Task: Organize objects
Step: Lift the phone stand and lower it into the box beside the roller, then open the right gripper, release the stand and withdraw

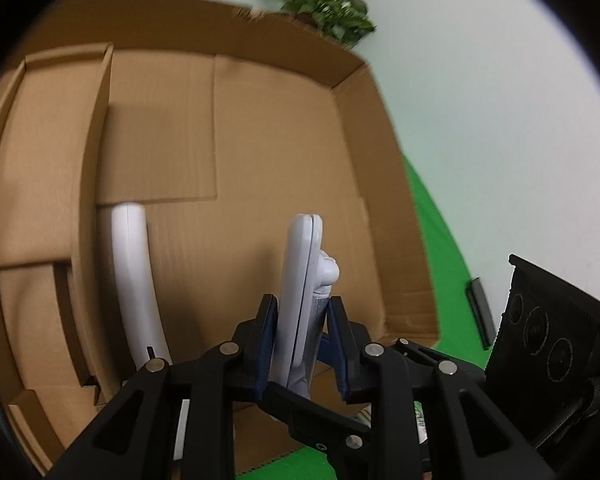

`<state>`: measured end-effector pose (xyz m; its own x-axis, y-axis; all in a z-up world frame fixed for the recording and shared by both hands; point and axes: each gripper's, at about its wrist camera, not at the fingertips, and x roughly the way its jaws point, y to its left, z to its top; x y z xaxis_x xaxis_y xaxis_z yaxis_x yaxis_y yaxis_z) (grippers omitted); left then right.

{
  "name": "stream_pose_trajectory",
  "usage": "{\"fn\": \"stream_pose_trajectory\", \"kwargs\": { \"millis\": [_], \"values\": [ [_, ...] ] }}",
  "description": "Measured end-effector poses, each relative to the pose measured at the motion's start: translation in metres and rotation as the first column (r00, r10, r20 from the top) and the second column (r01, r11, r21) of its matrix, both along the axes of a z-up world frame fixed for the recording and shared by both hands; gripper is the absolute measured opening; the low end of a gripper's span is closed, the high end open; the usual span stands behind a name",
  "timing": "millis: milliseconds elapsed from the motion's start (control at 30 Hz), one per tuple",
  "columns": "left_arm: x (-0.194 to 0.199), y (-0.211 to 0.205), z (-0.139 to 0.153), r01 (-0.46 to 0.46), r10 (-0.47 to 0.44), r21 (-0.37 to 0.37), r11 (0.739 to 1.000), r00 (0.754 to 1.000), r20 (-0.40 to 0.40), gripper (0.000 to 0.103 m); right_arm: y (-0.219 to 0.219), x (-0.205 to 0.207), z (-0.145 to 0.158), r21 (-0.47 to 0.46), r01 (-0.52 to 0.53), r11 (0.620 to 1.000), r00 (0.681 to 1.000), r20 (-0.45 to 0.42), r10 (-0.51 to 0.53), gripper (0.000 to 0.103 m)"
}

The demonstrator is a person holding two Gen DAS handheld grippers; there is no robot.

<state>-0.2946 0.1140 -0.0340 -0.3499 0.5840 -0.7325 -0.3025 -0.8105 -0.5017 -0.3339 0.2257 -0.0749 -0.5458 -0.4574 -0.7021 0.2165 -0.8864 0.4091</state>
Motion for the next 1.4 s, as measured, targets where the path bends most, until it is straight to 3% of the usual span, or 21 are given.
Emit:
{"fn": "stream_pose_trajectory", "kwargs": {
  "millis": [200, 400, 500, 567, 667, 733, 833, 900, 1033, 1400],
  "values": [
    [-0.002, 0.008, -0.025, -0.02, 0.024, -0.049, 0.999, 0.996, 0.081, 0.023, 0.01, -0.007, -0.03, -0.011, -0.008, 1.0, 0.997, 0.074, 0.008, 0.044],
    [-0.006, 0.005, -0.023, -0.045, 0.054, -0.094, 0.995, 0.994, 0.096, 0.026, 0.008, -0.012, -0.033, -0.013, -0.001, 1.0, 0.994, 0.11, 0.003, 0.044],
    [-0.006, -0.006, -0.006, -0.093, 0.1, -0.125, 0.988, 0.994, 0.049, 0.029, 0.002, -0.013, -0.033, 0.001, 0.002, 1.0, 0.992, 0.124, -0.002, 0.047],
    [-0.005, -0.014, 0.009, -0.106, 0.108, -0.094, 0.99, 0.994, 0.017, 0.034, -0.001, -0.014, -0.033, 0.006, 0.002, 1.0, 0.992, 0.124, -0.002, 0.047],
    [0.006, -0.026, 0.028, -0.138, 0.134, -0.104, 0.985, 0.99, -0.041, 0.037, -0.005, -0.015, -0.033, 0.001, 0.005, 1.0, 0.99, 0.141, -0.005, 0.049],
    [0.016, -0.035, 0.038, -0.158, 0.149, -0.112, 0.981, 0.986, -0.08, 0.037, -0.003, -0.013, -0.027, 0.017, 0.031, 0.999, 0.99, 0.134, -0.033, 0.062],
    [0.03, -0.048, 0.049, -0.19, 0.174, -0.118, 0.975, 0.975, -0.136, 0.037, 0.007, 0.007, -0.005, 0.071, 0.088, 0.994, 0.994, 0.053, -0.092, 0.086],
    [0.041, -0.057, 0.054, -0.216, 0.193, -0.122, 0.969, 0.965, -0.178, 0.038, 0.01, 0.019, 0.008, 0.124, 0.129, 0.984, 0.991, 0.031, -0.134, 0.096],
    [0.064, -0.083, 0.061, -0.274, 0.244, -0.109, 0.955, 0.941, -0.233, 0.041, 0.011, 0.036, 0.03, 0.137, 0.127, 0.982, 0.982, 0.12, -0.143, 0.096],
    [0.091, -0.119, 0.052, -0.346, 0.308, -0.114, 0.931, 0.915, -0.259, 0.041, -0.003, 0.087, 0.145, 0.056, 0.182, 0.982, 0.983, 0.017, -0.184, 0.099]
  ]
}}
